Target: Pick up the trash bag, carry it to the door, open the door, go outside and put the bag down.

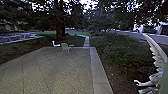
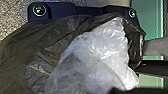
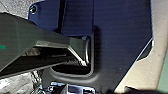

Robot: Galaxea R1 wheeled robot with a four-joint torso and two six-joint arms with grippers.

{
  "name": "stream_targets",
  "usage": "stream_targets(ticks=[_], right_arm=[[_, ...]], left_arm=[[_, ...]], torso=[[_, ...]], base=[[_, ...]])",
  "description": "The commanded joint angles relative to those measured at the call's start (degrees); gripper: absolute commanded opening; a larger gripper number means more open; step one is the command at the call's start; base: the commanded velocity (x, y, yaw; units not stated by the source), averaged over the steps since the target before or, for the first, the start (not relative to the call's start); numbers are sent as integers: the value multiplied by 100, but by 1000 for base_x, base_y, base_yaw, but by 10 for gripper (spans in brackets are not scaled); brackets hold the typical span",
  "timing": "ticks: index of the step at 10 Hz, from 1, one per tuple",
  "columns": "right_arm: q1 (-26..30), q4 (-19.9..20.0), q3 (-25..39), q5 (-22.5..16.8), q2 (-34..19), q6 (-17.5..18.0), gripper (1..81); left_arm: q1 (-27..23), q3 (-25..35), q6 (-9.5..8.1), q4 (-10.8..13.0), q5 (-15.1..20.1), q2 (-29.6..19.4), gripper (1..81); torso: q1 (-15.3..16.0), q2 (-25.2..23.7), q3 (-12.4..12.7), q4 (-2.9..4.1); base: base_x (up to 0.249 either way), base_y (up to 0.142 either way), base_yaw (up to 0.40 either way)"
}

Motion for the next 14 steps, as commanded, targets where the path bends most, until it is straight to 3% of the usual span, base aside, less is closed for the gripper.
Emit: stream_targets(ticks=[1,7,8,9,10,14], right_arm=[[282,-7,37,-280,63,-8,811],[282,-16,55,-288,63,-8,811],[282,-25,55,-288,63,-17,811],[273,-25,64,-288,63,-17,811],[273,-25,64,-288,72,-17,811],[273,-25,73,-288,72,-25,811]], left_arm=[[-320,42,16,-41,406,-16,10],[-320,42,-11,-58,406,-16,10],[-320,42,-11,-67,406,-25,10],[-320,42,-20,-67,406,-52,10],[-337,42,-28,-67,389,-69,10],[-390,50,-37,-155,380,-140,10]], torso=[[0,0,0,0],[9,5,-2,0],[6,5,-171,521],[4,5,-184,552],[2,5,-215,653],[2,5,-407,1401]], base=[[191,0,0],[69,0,0],[0,0,0],[0,0,0],[0,0,0],[0,0,0]])
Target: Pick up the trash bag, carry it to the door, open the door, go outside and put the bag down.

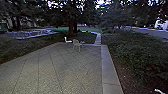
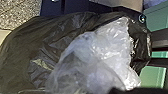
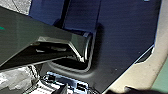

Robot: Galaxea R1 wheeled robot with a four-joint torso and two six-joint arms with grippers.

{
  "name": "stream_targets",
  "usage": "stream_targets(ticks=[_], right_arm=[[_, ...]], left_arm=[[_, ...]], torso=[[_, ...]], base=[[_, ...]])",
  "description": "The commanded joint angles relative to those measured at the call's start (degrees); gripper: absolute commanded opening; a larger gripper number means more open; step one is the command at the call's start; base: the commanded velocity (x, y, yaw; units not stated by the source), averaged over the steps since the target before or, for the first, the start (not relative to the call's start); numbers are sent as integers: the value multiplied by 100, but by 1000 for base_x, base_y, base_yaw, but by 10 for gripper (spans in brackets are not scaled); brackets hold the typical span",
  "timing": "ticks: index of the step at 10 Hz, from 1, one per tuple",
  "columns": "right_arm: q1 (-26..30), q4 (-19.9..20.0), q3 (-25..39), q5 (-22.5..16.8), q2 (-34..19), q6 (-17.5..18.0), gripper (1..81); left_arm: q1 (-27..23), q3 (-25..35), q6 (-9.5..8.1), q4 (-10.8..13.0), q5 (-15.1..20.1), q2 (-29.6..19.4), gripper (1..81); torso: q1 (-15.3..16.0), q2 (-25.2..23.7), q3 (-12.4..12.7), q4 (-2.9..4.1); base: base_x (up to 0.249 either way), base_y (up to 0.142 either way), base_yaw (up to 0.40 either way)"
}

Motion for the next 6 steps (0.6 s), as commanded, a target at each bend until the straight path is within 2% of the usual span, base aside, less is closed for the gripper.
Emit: stream_targets(ticks=[1,3,4,5,6], right_arm=[[258,-31,64,-288,81,-7,811],[241,-22,73,-271,81,-69,811],[232,-13,72,-244,72,-69,811],[224,-31,73,-227,54,-85,811],[215,-22,108,-218,54,-95,811]], left_arm=[[-347,63,-18,-130,402,-104,10],[-444,98,-18,-191,446,-157,10],[-505,186,-18,-191,455,-209,10],[-584,334,-18,-200,455,-288,10],[-680,573,-18,-218,463,-412,10]], torso=[[0,0,-162,496],[0,0,-258,872],[0,0,-129,536],[0,0,-153,730],[0,0,-164,848]], base=[[0,0,0],[0,0,0],[0,0,0],[0,0,0],[0,0,0]])
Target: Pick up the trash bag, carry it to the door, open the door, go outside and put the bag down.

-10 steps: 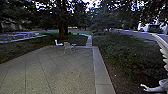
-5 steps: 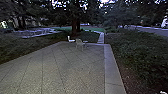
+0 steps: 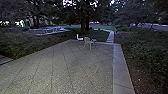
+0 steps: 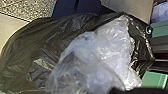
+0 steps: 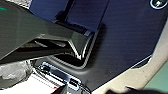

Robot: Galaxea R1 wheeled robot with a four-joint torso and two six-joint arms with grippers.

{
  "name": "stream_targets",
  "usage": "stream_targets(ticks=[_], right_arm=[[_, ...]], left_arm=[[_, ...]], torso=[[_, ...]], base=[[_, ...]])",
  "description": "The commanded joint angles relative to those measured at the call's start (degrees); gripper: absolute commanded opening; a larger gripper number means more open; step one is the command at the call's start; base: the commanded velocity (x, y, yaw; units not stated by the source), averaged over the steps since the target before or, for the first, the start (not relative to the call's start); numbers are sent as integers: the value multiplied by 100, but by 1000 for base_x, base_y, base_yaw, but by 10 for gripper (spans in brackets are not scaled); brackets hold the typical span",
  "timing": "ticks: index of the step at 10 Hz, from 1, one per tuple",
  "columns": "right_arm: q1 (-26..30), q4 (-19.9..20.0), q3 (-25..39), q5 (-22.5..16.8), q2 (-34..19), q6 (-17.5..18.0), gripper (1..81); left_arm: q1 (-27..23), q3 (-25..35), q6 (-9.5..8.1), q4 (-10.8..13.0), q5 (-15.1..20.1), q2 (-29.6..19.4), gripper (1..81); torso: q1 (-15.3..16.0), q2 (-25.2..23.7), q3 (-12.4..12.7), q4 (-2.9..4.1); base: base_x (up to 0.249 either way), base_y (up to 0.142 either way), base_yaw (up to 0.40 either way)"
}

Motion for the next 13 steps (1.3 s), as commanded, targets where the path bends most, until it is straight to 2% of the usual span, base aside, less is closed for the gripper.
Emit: stream_targets(ticks=[1,4,6,8,10,12,13], right_arm=[[218,-15,227,-226,77,-1,811],[174,-24,492,-280,59,-142,811],[157,-6,465,-280,51,-133,811],[139,3,457,-253,42,-124,811],[139,20,457,-227,24,-124,811],[139,55,457,-218,24,-124,811],[139,64,457,-218,15,-124,811]], left_arm=[[-600,686,-18,-145,512,-441,10],[-1223,1188,-18,-531,986,-1003,10],[-1698,1251,-18,-752,1208,-1216,10],[-2314,1303,-18,-1111,1840,-1444,10],[-2920,1268,-18,-1464,2025,-1646,10],[-3429,1164,-18,-1736,2393,-1760,10],[-3667,1032,-18,-1832,2569,-1744,10]], torso=[[0,0,0,-2],[0,0,-2,-2],[0,0,-5,-2],[0,0,-258,-2],[0,2,-747,-2],[0,2,-1050,-2],[2,5,-730,-2]], base=[[0,0,0],[0,0,0],[0,0,0],[0,0,0],[0,0,0],[0,0,0],[0,0,0]])
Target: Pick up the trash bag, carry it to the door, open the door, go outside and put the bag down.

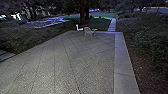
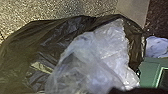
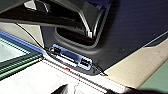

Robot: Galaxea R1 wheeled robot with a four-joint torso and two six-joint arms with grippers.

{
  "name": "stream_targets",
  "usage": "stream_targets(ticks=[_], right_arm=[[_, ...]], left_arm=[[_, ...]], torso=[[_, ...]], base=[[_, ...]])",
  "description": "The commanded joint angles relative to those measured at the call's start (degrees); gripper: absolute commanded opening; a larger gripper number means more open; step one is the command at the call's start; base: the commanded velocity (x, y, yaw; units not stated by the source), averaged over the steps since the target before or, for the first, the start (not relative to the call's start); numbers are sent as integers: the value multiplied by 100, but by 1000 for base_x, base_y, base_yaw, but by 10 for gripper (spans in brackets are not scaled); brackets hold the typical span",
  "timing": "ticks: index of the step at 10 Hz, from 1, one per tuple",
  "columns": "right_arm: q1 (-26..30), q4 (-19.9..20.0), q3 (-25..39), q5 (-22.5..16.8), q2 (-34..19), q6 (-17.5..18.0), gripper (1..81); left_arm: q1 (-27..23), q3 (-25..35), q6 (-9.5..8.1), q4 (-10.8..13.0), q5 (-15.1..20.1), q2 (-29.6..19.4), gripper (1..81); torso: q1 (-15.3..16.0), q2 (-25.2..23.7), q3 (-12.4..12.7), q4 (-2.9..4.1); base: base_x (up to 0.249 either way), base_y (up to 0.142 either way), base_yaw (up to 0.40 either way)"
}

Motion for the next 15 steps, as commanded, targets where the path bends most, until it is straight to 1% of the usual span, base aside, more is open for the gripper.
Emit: stream_targets(ticks=[1,2,4,5,6,7,8,9,10,11,13,14,15], right_arm=[[125,4,181,-279,154,-48,811],[124,4,181,-279,154,-48,811],[124,-57,172,-279,154,-57,811],[124,-75,172,-279,154,-57,811],[124,-66,172,-279,154,-57,811],[124,-40,172,-279,154,-57,811],[124,-5,172,-279,154,-57,811],[124,4,172,-279,154,-57,811],[124,13,172,-279,154,-48,811],[133,13,172,-279,154,-48,811],[124,13,172,-279,154,-48,811],[124,13,172,-279,154,-48,811],[133,22,172,-279,154,-48,811]], left_arm=[[-1281,-421,-15,-597,1106,-293,10],[-1502,-590,-15,-633,1239,-240,10],[-1984,-1064,-24,-756,1705,-126,10],[-2221,-1326,-24,-809,1958,-30,10],[-2468,-1469,-24,-809,2144,32,10],[-2679,-1644,-24,-792,2276,120,10],[-2881,-1794,-33,-792,2293,190,10],[-3023,-1916,-33,-792,2389,260,10],[-3146,-2014,-86,-783,2469,322,10],[-3251,-2084,-121,-774,2504,375,10],[-3419,-2093,-130,-783,2601,349,10],[-3445,-2093,-130,-783,2732,331,10],[-3445,-2093,-130,-774,2759,322,10]], torso=[[0,0,2,0],[0,-2,-37,0],[0,0,-46,0],[0,0,-46,229],[2,2,-48,539],[2,2,-48,555],[2,2,-50,151],[2,2,-50,273],[5,5,-50,350],[5,5,-50,358],[5,7,-50,356],[5,7,-53,356],[5,9,-53,356]], base=[[0,0,0],[0,0,0],[0,0,0],[0,0,0],[0,0,0],[0,0,0],[0,0,0],[0,0,0],[0,0,0],[0,0,0],[0,0,0],[0,0,0],[0,0,0]])
